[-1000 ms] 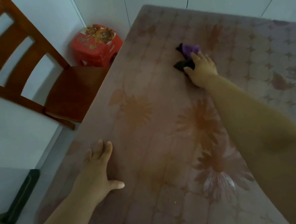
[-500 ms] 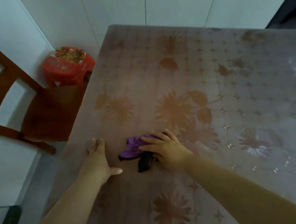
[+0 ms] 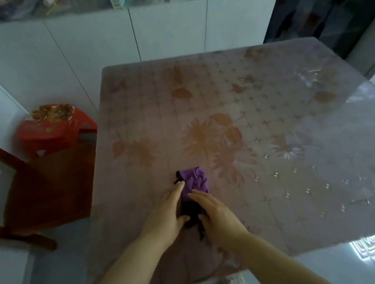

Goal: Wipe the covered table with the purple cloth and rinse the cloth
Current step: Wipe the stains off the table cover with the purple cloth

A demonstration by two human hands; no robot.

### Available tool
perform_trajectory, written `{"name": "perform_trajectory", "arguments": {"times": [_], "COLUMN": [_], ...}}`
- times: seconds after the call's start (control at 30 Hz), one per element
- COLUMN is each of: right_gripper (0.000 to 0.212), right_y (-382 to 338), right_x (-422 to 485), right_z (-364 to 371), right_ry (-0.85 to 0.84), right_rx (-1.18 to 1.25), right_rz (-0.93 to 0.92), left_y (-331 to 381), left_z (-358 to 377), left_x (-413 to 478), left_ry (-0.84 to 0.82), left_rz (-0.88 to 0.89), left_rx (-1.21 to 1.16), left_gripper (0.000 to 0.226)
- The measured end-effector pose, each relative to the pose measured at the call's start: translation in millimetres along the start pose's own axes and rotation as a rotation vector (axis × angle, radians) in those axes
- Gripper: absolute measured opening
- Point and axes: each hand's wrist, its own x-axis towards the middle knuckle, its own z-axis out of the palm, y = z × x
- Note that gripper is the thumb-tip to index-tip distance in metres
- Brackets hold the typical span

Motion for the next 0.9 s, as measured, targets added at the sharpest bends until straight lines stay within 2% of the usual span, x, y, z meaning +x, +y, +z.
{"name": "perform_trajectory", "arguments": {"times": [0.1,0.17,0.3,0.4,0.5,0.6,0.73,0.9], "right_gripper": [0.054,0.053,0.072,0.067,0.064,0.053,0.061,0.075], "right_y": [-5.9,-5.4,8.6,14.3,14.8,13.1,5.8,18.5], "right_x": [-17.1,-30.8,-54.5,-63.8,-68.2,-62.7,-49.6,-25.4], "right_z": [4.7,2.9,-1.3,-11.6,-24.0,-30.2,-50.3,-64.4], "right_ry": [0.103,0.115,0.102,0.071,0.053,0.042,0.084,0.153], "right_rx": [-0.069,-0.094,-0.149,-0.176,-0.167,-0.119,-0.026,0.157], "right_rz": [0.059,0.131,0.241,0.312,0.379,0.424,0.382,0.363], "left_y": [4.8,9.7,19.9,22.9,27.1,32.5,50.6,80.9], "left_z": [4.4,7.6,12.1,11.5,11.7,11.7,10.0,5.8], "left_x": [9.8,21.0,42.1,53.0,58.1,59.3,59.8,60.8], "left_ry": [-0.05,-0.098,-0.209,-0.131,-0.015,0.04,0.074,0.114], "left_rz": [0.098,0.133,0.11,0.091,0.073,0.075,0.168,0.341], "left_rx": [0.04,0.162,0.396,0.423,0.412,0.382,0.243,0.188], "left_gripper": [0.071,0.073,0.082,0.073,0.051,0.035,0.023,0.023]}}
